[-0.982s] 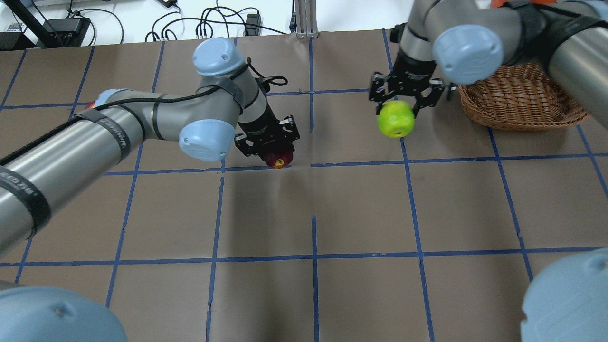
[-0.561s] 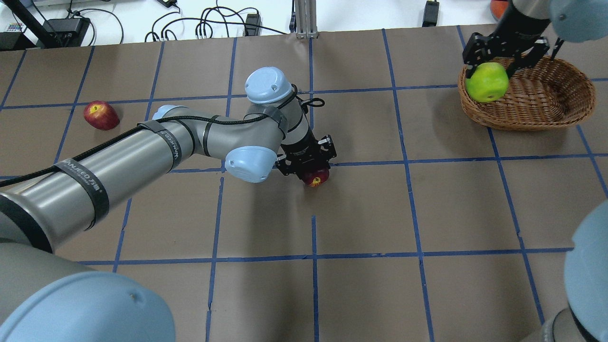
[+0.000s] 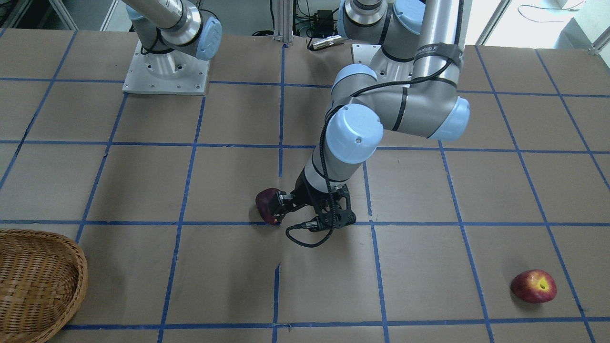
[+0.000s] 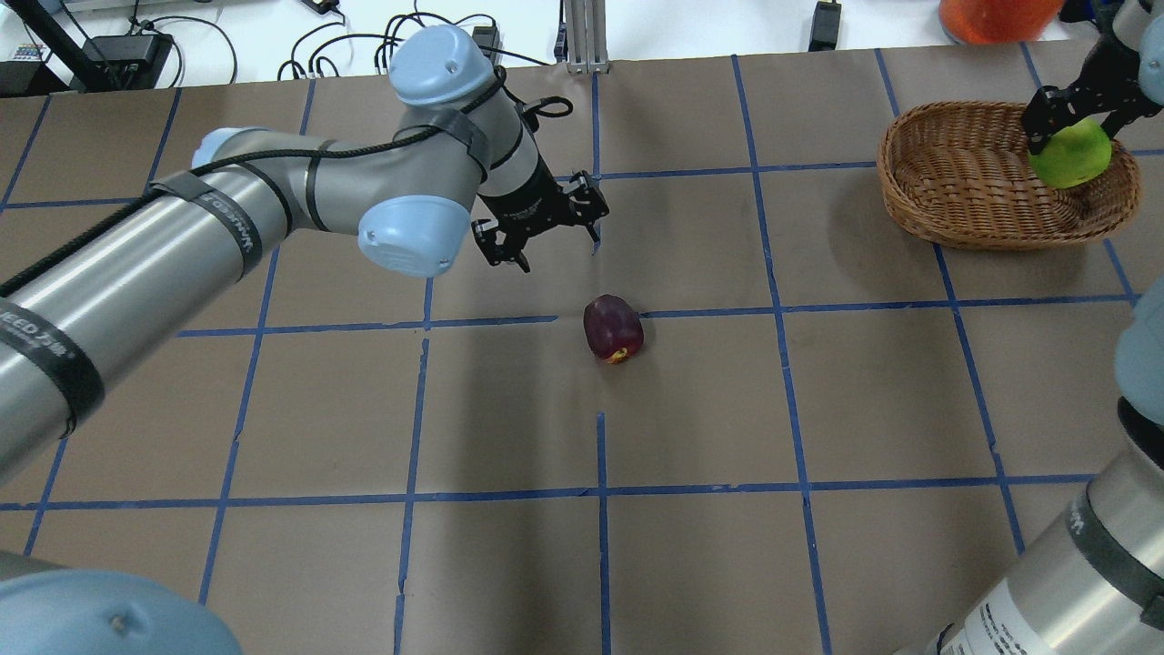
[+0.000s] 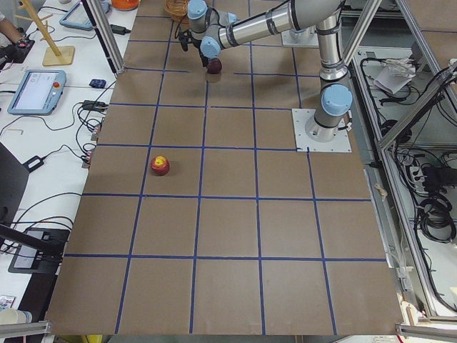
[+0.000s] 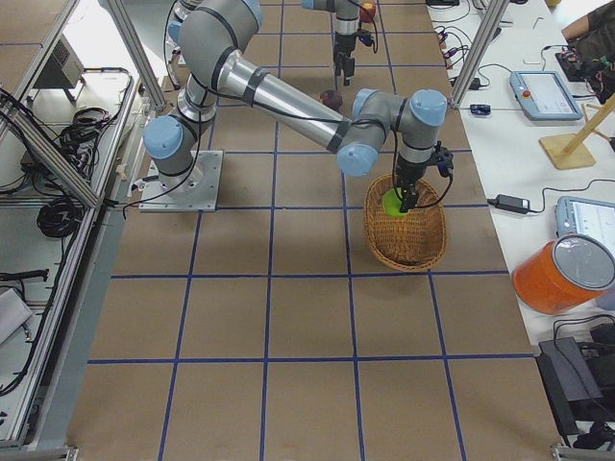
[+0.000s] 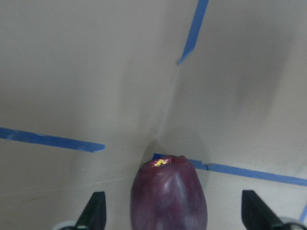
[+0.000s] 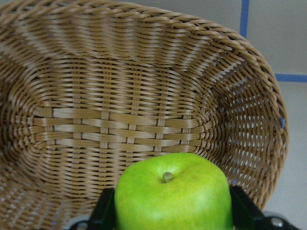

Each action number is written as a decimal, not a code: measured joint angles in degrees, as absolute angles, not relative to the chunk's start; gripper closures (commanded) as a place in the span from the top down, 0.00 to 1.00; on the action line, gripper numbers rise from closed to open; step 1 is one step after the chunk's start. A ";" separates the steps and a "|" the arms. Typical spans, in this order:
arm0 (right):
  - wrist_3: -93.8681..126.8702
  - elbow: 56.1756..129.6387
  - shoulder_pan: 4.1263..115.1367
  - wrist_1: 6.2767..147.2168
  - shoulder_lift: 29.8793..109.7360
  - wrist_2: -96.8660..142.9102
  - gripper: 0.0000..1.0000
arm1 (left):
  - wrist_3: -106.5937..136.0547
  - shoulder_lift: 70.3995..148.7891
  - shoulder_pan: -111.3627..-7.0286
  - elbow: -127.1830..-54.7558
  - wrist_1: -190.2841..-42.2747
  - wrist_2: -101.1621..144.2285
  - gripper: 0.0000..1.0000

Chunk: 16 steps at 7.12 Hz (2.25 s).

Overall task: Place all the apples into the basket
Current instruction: 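Release the purple apple at center while the right gripper drops the green apple in basket, then grasp the red apple with the left gripper while the right gripper grasps the purple apple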

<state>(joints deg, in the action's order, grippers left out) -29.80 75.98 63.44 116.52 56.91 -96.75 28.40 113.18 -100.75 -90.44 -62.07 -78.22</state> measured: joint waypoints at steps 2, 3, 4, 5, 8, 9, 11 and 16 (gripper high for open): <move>-31.56 76.21 62.02 120.00 54.74 -97.10 1.00 | 13.91 111.73 -91.85 -85.41 -72.01 -82.79 1.00; -31.57 76.31 61.85 120.45 54.39 -97.10 1.00 | 3.50 111.74 -87.01 -84.27 -74.76 -85.98 1.00; -31.47 76.28 61.82 120.34 54.43 -97.08 1.00 | -5.86 112.34 -81.99 -83.23 -75.34 -88.35 1.00; -31.41 76.18 61.87 119.93 54.74 -97.10 1.00 | -16.48 113.69 -76.39 -82.47 -74.30 -89.38 1.00; -31.42 76.17 65.14 111.66 60.34 -96.53 1.00 | -41.41 121.20 -64.25 -81.85 -63.57 -89.46 1.00; -31.25 76.26 68.40 107.66 62.86 -96.46 1.00 | -44.57 124.00 -62.96 -81.41 -58.62 -89.34 1.00; -26.06 76.72 78.12 100.68 65.71 -93.83 1.00 | -46.06 127.64 -62.15 -80.15 -54.94 -89.51 1.00; -10.89 84.52 101.16 101.25 65.41 -85.05 1.00 | -45.10 130.39 -62.49 -79.70 -55.76 -88.99 0.13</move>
<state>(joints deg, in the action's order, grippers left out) -10.89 84.52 101.16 101.25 65.41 -85.05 -45.10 130.39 -62.49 -79.70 -55.76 -88.99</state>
